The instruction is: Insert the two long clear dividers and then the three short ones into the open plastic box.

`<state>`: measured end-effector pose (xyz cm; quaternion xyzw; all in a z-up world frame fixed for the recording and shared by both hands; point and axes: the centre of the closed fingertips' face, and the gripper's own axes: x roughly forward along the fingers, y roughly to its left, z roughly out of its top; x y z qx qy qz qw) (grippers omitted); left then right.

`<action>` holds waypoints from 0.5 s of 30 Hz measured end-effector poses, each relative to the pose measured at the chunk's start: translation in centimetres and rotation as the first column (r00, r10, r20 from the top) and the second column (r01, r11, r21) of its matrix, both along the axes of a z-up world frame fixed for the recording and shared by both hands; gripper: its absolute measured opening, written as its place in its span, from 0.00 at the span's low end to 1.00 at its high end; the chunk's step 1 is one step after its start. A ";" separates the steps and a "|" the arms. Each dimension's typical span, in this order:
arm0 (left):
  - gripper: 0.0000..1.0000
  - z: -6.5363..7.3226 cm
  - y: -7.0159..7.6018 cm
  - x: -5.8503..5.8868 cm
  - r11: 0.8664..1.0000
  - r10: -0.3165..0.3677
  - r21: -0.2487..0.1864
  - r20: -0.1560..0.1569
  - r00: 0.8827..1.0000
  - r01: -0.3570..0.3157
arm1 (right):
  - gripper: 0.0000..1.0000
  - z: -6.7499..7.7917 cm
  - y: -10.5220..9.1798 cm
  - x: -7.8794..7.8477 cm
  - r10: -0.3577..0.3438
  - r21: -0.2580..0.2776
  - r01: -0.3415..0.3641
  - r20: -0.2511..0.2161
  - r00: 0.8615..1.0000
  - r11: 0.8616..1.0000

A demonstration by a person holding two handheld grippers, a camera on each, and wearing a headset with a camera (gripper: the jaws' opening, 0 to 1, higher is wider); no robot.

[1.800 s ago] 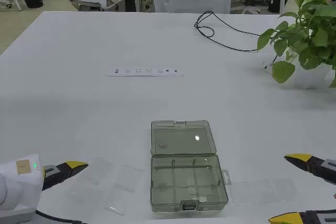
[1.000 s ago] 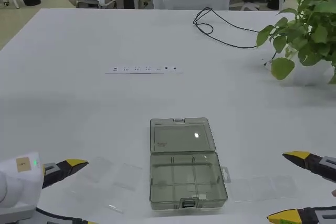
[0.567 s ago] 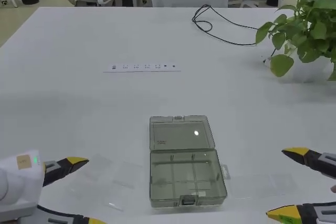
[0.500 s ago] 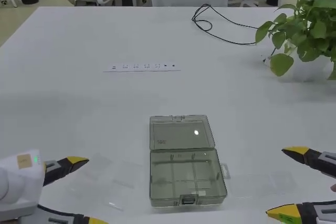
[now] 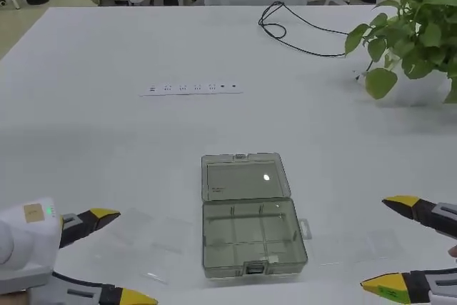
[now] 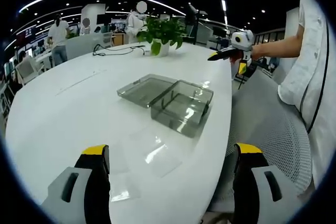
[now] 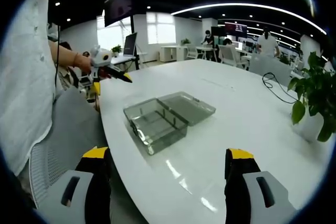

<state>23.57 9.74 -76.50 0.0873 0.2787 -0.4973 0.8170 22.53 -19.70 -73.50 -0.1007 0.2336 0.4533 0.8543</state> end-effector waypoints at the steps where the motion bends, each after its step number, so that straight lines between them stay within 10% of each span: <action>1: 1.00 0.0 0.1 0.1 1.000 0.005 -0.002 0.000 1.000 -0.005 | 0.90 0.0 0.0 0.0 0.000 0.000 0.000 0.000 1.000 1.000; 15: 0.96 -0.4 1.9 1.7 0.995 0.094 0.030 -0.025 0.995 -0.093 | 0.90 0.2 0.0 0.0 -0.006 0.005 0.006 0.003 1.000 1.000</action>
